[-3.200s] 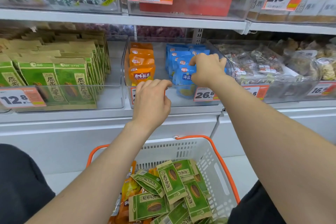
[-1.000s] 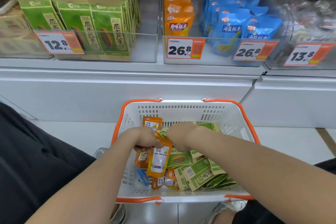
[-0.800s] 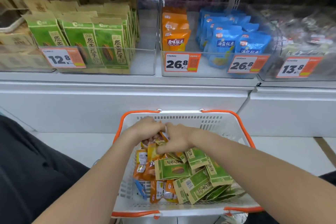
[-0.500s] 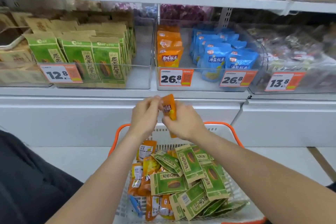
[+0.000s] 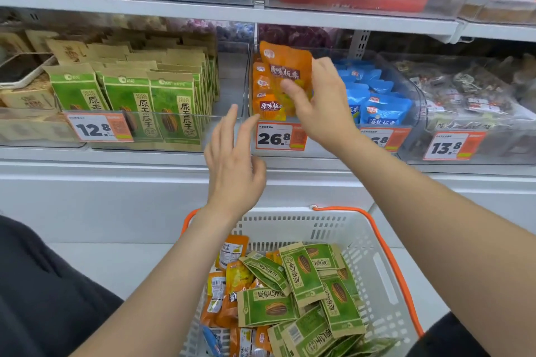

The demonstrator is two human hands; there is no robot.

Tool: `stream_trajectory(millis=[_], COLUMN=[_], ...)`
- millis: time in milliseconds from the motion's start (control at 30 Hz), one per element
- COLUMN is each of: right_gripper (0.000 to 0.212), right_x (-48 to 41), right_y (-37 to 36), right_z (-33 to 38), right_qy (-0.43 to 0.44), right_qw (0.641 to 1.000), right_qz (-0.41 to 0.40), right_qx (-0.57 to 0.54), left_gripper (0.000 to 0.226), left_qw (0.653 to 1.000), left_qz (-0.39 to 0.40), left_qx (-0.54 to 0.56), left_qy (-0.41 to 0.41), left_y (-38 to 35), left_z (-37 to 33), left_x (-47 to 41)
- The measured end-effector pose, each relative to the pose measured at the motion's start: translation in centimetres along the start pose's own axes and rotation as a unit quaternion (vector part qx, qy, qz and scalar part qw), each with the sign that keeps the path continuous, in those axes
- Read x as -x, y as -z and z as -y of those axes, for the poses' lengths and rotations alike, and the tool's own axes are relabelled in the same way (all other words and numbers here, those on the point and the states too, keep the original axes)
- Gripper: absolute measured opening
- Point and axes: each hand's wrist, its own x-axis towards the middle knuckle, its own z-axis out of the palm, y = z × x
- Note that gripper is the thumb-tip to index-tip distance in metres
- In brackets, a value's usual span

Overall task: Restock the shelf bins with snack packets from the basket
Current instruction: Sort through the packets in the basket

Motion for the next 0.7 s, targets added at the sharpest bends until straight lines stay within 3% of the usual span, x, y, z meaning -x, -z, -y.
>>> stream_trajectory(millis=[167, 333, 467, 700], right_gripper=[0.016, 0.018, 0.033, 0.035], right_x=[-1.2, -3.1, -4.3, -4.1], right_y=[-0.4, -1.5, -2.5, -3.6], right_z=[-1.8, -2.2, -2.2, -3.1], right_qy=[-0.08, -0.208, -0.283, -0.294], right_qw=[0.99, 0.95, 0.925, 0.938], right_qz=[0.119, 0.23, 0.243, 0.158], right_qx=[0.012, 0.016, 0.071, 0.092], left_gripper=[0.08, 0.081, 0.086, 0.091], left_qw=[0.992, 0.988, 0.987, 0.986], left_qz=[0.037, 0.042, 0.05, 0.066], left_qx=[-0.121, -0.151, -0.15, -0.149], left_qy=[0.01, 0.01, 0.01, 0.021], left_y=[0.2, 0.2, 0.0, -0.3], left_z=[0.3, 0.4, 0.6, 0.8], left_x=[-0.5, -0.8, -0.6, -0.5])
